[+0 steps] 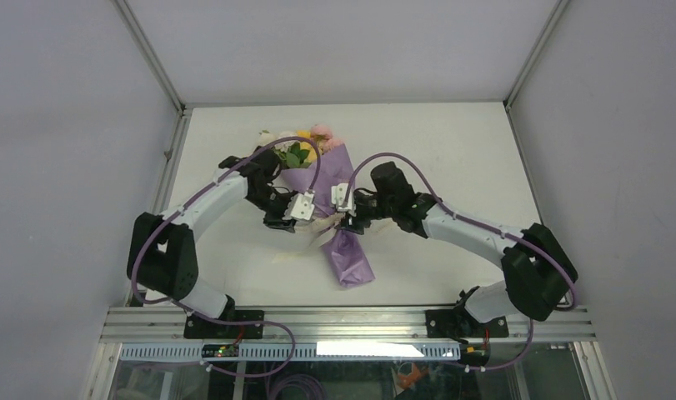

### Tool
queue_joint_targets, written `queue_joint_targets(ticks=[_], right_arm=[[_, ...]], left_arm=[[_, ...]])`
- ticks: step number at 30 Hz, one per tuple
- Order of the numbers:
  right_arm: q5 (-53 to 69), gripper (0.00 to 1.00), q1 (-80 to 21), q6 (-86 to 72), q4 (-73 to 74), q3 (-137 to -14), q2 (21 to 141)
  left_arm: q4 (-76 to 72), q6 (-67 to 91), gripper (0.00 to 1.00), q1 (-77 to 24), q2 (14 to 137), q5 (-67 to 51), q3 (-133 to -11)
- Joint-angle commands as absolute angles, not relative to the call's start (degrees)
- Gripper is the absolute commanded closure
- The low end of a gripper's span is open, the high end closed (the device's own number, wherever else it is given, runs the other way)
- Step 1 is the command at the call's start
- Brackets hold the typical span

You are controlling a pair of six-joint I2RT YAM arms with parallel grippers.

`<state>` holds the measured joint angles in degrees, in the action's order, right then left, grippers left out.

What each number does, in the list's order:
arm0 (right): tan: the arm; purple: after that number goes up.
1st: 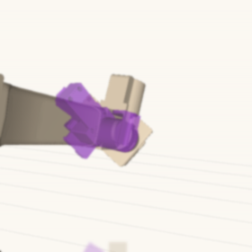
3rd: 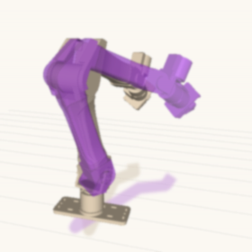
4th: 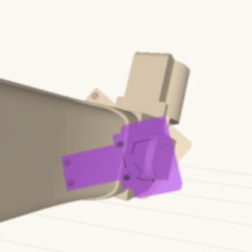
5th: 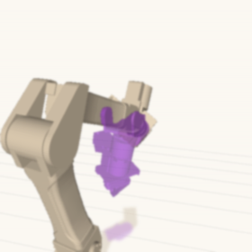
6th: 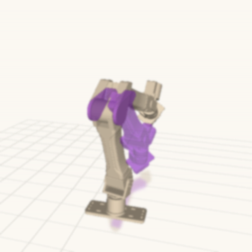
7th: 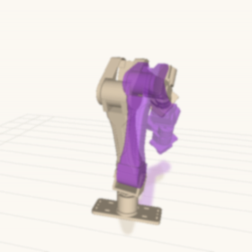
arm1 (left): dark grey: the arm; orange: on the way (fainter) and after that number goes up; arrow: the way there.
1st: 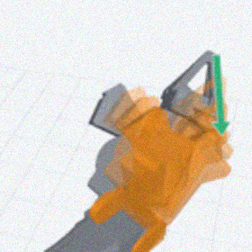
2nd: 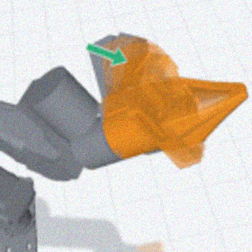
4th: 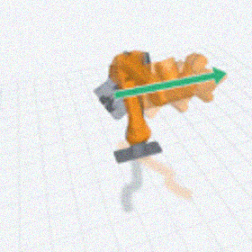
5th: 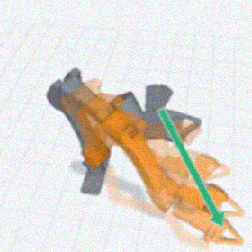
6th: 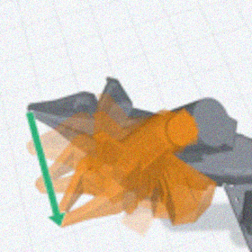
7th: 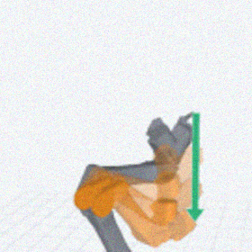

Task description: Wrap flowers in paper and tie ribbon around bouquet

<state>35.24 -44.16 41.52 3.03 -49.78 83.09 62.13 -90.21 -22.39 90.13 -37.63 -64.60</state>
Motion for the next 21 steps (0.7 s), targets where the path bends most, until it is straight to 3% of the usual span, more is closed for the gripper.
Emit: queue_joint_targets(ticks=[1,10,15,21], right_arm=[[37.50,0.44,-43.63,39.27,-1.35,-49.41,78.88],[38.72,0.45,-40.94,19.47,-16.06,-47.60,80.96],[34.31,0.47,-40.96,8.20,-30.15,-43.56,82.10],[32.41,0.48,-40.96,5.04,-29.81,-43.05,82.57]], left_arm=[[58.36,-85.35,0.60,-20.92,80.05,-43.35,-62.63],[60.56,-109.29,0.63,-26.52,86.62,-34.30,-56.21],[56.64,-106.67,0.59,-25.53,92.10,-30.51,-59.95],[46.48,-100.08,0.55,-24.01,93.04,-26.28,-58.38]])
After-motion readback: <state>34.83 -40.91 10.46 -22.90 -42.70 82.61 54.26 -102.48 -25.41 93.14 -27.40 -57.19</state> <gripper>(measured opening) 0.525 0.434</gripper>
